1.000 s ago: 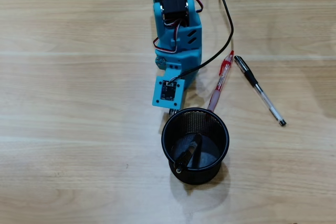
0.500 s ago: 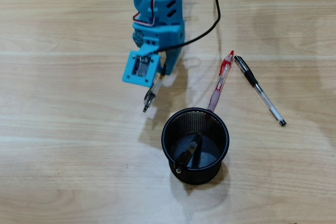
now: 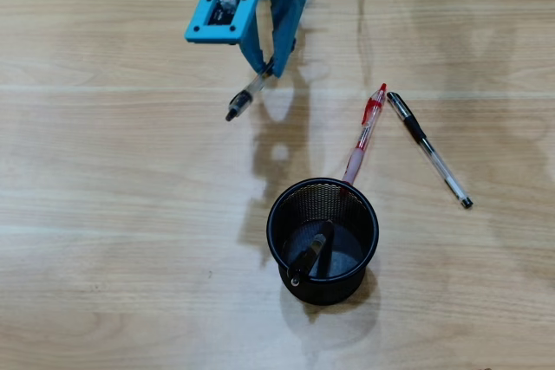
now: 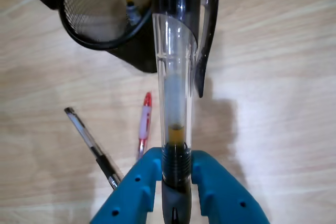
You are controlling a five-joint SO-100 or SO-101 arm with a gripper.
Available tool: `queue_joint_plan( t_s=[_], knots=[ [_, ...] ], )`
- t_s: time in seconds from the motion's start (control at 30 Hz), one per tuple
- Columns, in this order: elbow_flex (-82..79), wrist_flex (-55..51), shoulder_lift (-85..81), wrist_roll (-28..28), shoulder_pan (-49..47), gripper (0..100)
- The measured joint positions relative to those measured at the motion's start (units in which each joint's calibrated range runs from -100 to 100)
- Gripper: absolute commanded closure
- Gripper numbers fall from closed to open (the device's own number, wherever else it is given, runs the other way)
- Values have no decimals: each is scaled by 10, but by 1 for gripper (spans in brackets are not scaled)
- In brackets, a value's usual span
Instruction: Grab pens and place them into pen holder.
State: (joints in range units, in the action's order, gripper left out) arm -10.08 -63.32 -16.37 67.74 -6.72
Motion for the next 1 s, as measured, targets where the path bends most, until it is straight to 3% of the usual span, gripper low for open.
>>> queue_joint_plan(
  t_s=[0.13, 0.53, 0.73, 1.0],
  knots=[
    [0, 71, -13, 0, -14, 98],
    [-51, 454, -13, -44, -33, 98],
    [-77, 529, -7, -95, -36, 98],
    [-76, 641, 95, -119, -67, 98]
  ],
)
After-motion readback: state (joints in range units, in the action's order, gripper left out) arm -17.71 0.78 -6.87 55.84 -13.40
